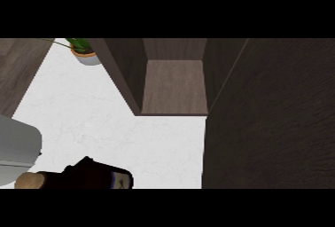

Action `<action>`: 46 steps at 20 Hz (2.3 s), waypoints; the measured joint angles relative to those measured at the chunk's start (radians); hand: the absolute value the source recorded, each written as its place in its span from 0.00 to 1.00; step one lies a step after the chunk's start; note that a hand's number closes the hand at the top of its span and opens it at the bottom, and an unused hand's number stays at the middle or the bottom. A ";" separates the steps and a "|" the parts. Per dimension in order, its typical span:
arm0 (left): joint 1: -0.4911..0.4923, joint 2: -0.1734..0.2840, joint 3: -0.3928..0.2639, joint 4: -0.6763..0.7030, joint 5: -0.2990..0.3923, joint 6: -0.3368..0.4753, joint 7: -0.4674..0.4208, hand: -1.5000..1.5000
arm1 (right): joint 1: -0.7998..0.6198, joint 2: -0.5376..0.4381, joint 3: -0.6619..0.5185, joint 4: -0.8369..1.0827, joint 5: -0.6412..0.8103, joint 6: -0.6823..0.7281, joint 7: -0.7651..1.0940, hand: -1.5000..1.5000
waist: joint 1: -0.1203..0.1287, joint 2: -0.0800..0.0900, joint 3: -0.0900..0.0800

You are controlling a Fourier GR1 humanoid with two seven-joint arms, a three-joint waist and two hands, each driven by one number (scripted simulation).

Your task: Pick up the wine, place it into the cabinet and close the cabinet

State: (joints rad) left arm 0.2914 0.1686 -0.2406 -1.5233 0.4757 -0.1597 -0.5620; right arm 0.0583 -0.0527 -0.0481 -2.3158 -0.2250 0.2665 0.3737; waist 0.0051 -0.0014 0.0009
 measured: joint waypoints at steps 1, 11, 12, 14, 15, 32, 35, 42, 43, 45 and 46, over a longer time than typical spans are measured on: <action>-0.015 -0.007 -0.002 -0.024 0.002 0.018 0.031 1.00 | -0.008 0.003 0.010 -0.003 0.010 -0.008 0.008 0.00 | -0.001 0.000 0.000; -0.178 -0.089 -0.014 -0.196 -0.039 0.220 0.271 1.00 | -0.009 -0.008 -0.015 0.027 -0.006 0.010 -0.012 0.00 | -0.006 0.001 -0.001; -0.195 -0.102 -0.018 -0.195 -0.049 0.234 0.283 1.00 | -0.008 -0.011 -0.026 0.035 -0.013 0.014 -0.021 0.00 | -0.006 0.001 -0.001; -0.232 -0.119 -0.017 -0.200 -0.060 0.259 0.317 1.00 | 0.014 -0.004 -0.018 0.013 -0.017 0.015 -0.017 0.00 | -0.007 0.001 -0.001; -0.262 -0.129 -0.017 -0.193 -0.070 0.278 0.330 1.00 | 0.021 0.005 -0.005 0.013 -0.004 0.013 -0.024 0.00 | -0.008 0.001 -0.001; -0.648 -0.168 -0.097 0.138 -0.178 0.541 0.322 1.00 | -0.003 0.003 -0.005 0.032 0.011 0.011 -0.029 0.00 | -0.012 0.002 -0.001; -0.687 -0.168 -0.141 0.194 -0.155 0.600 0.296 1.00 | 0.001 -0.005 -0.026 0.047 -0.001 0.022 -0.043 0.00 | -0.013 0.002 -0.001; -0.752 -0.168 -0.180 0.374 -0.045 0.639 0.181 1.00 | 0.003 -0.011 -0.032 0.039 -0.019 0.027 -0.033 0.00 | -0.016 0.003 -0.001; -0.755 -0.168 -0.180 0.394 -0.034 0.638 0.166 1.00 | -0.005 -0.015 -0.038 0.039 -0.028 0.027 -0.028 0.00 | -0.015 0.003 -0.001; -0.768 -0.168 -0.193 0.428 -0.009 0.657 0.145 1.00 | -0.003 -0.015 -0.035 0.031 -0.026 0.025 -0.021 0.00 | -0.015 0.003 -0.001; -0.767 -0.168 -0.193 0.452 0.000 0.651 0.125 1.00 | 0.011 -0.009 -0.026 0.025 -0.013 0.027 -0.029 0.00 | -0.016 0.002 -0.001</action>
State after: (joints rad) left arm -0.4754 0.0002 -0.4338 -1.0715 0.4755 0.4917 -0.4374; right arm 0.0692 -0.0621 -0.0739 -2.2906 -0.2379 0.2940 0.3450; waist -0.0105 0.0010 -0.0002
